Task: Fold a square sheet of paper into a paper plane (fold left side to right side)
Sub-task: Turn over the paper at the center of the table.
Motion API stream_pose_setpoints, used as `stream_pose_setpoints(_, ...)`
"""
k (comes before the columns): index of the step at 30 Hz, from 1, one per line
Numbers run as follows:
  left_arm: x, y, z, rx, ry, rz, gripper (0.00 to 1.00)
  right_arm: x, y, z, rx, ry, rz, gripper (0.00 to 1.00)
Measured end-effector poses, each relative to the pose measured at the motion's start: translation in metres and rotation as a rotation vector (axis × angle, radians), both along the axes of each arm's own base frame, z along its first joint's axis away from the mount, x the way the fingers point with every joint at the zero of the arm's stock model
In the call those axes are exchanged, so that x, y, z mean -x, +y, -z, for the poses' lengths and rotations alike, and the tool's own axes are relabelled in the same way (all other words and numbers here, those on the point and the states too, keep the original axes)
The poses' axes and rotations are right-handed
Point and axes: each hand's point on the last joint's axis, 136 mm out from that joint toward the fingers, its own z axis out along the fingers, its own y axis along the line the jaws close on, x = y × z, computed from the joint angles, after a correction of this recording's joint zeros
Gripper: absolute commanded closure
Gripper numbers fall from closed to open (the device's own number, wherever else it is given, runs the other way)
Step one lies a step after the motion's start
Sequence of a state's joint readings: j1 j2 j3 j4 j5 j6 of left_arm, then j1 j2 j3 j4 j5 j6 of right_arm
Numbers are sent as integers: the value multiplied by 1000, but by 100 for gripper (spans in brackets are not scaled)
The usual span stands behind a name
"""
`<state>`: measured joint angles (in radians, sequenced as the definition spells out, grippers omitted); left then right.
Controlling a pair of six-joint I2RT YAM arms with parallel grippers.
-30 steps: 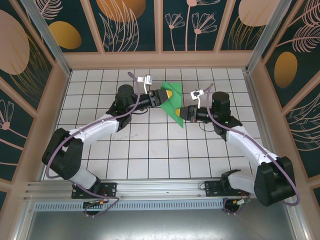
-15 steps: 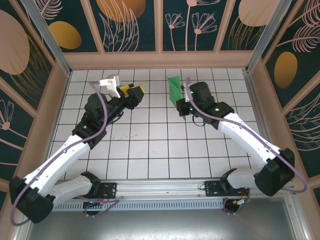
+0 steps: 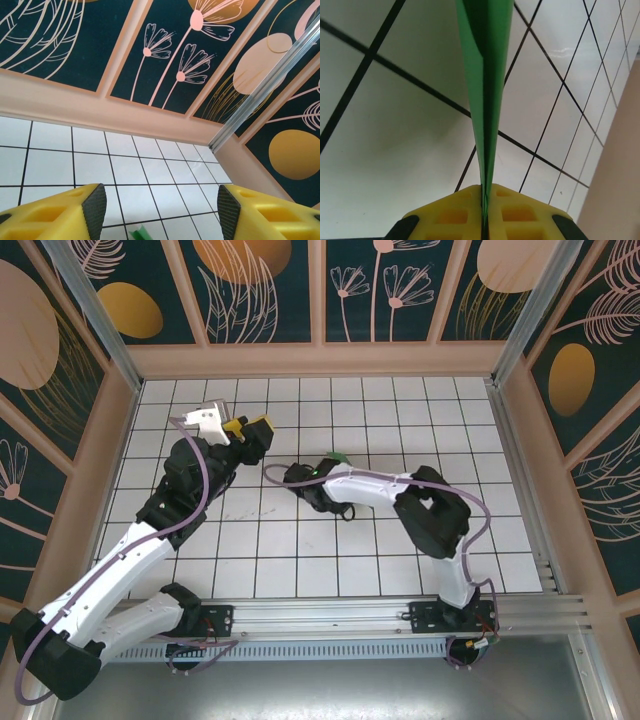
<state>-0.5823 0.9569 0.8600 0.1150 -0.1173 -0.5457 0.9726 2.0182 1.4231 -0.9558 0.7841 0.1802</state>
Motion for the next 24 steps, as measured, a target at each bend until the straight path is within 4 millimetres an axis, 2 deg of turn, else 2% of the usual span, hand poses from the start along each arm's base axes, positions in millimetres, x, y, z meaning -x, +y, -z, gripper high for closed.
stream_pose_setpoints(4, 0, 0, 2, -4, 6, 0, 37, 6, 4, 14, 45, 34, -32, 85)
stream_pose_setpoints(9, 0, -1, 2, -4, 8, 4, 40, 25, 13, 42, 52, 155, -69, 65)
stream_pose_setpoints(12, -2, -4, 7, -5, 22, 12, 41, 33, 18, 48, 29, 203, -78, 55)
stream_pose_setpoints(15, -5, -11, 16, -10, 50, 37, 41, 37, 24, 45, -32, 239, -79, 45)
stream_pose_setpoints(19, -9, -18, 26, -9, 93, 56, 39, 54, 44, 37, -209, 303, -95, 35)
stream_pose_setpoints(21, -11, -20, 27, -1, 108, 57, 36, 64, 50, 26, -300, 322, -107, 32)
stream_pose_setpoints(24, -15, -22, 30, 18, 133, 53, 35, 79, 51, 1, -453, 328, -125, 30)
